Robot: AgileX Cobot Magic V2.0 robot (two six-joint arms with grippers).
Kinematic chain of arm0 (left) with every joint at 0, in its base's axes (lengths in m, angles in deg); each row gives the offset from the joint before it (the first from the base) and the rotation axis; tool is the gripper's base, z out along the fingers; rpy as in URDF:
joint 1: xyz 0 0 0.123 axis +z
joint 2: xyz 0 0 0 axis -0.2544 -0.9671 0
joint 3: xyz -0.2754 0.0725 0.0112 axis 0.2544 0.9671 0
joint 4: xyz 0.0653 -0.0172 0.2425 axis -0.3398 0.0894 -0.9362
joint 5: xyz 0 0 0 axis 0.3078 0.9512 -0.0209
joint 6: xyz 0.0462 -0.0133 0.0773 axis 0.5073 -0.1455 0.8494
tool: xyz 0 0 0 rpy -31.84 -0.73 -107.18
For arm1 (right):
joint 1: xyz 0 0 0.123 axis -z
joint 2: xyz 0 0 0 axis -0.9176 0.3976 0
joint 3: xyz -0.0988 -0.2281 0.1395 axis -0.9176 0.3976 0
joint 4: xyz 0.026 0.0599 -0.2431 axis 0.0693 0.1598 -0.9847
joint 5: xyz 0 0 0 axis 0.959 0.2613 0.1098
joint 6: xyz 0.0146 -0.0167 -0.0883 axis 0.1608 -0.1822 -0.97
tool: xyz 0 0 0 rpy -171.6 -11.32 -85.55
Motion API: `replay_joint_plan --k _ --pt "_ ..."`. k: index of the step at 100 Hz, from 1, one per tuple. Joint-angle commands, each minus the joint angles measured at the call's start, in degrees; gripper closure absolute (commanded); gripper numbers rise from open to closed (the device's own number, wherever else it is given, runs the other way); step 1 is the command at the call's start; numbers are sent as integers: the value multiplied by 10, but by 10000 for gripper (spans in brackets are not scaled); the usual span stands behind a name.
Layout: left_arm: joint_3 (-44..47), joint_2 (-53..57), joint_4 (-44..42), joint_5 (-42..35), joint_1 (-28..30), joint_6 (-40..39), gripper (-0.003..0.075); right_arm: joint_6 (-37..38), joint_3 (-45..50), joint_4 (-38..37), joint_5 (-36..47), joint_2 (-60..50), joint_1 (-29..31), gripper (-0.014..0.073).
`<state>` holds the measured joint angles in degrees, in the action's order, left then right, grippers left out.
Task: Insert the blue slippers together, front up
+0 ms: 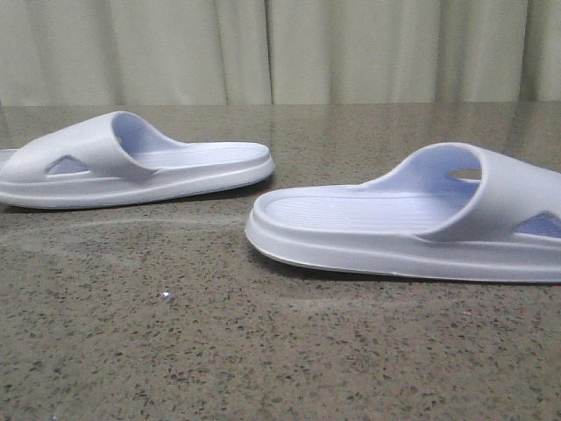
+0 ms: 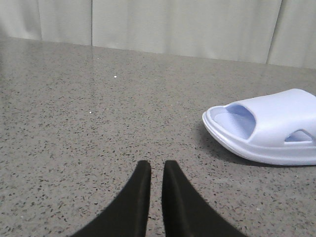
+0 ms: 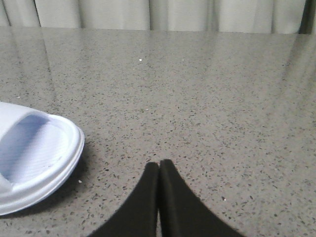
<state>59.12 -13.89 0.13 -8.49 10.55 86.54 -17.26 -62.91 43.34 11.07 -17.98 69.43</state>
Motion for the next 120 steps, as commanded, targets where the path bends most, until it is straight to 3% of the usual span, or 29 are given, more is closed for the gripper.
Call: replay_joint_plan --k 1,97,120 --pt "4 -5 4 -39 2 -5 705 0 12 -4 47 5 4 673" --pt "4 -5 4 -44 2 -5 705 0 12 -1 64 5 4 673" --pt "4 -5 87 -57 2 -5 705 0 12 85 99 5 4 673"
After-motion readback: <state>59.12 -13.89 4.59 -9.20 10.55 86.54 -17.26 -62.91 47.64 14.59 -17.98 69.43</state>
